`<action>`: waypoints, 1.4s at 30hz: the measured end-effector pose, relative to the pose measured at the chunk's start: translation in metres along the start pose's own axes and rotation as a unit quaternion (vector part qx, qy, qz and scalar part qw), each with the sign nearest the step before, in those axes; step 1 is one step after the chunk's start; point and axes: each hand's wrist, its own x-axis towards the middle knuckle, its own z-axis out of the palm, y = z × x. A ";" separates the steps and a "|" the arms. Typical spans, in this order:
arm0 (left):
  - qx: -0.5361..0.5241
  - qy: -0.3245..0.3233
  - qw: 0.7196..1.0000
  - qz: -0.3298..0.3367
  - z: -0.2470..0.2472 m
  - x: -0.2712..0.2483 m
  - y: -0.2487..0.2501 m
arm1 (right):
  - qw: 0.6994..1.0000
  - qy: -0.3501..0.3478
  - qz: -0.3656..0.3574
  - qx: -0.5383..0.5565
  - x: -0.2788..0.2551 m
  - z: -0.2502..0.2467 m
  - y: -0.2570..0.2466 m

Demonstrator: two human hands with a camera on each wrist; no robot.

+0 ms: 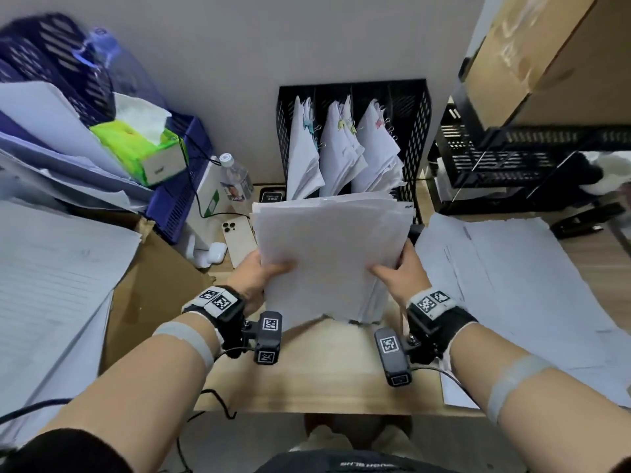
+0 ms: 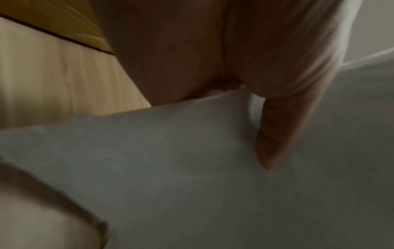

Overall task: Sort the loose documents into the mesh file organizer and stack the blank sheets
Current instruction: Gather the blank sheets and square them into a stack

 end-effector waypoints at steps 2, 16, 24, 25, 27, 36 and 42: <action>-0.018 -0.013 0.999 0.046 0.012 0.004 0.010 | 0.998 0.034 -0.048 0.029 -0.003 -0.006 -0.021; 0.046 0.003 0.997 0.066 0.052 0.029 -0.019 | 0.998 0.054 0.007 -0.031 -0.018 -0.023 -0.009; 0.017 -0.024 0.998 0.048 0.077 0.049 0.007 | 0.989 0.054 0.049 -0.127 -0.019 -0.062 -0.003; 0.030 -0.040 0.998 0.041 0.088 0.053 0.005 | 0.986 0.067 0.053 -0.144 -0.018 -0.072 -0.003; 0.067 -0.083 0.994 0.010 0.118 0.058 -0.002 | 0.976 0.097 0.072 -0.182 -0.020 -0.098 -0.001; 0.240 -0.193 0.947 -0.096 0.254 0.085 -0.071 | 0.920 0.123 0.208 -0.309 -0.005 -0.241 0.069; 0.305 -0.135 0.920 -0.204 0.319 0.104 -0.100 | 0.892 0.063 0.266 -0.361 0.050 -0.323 0.103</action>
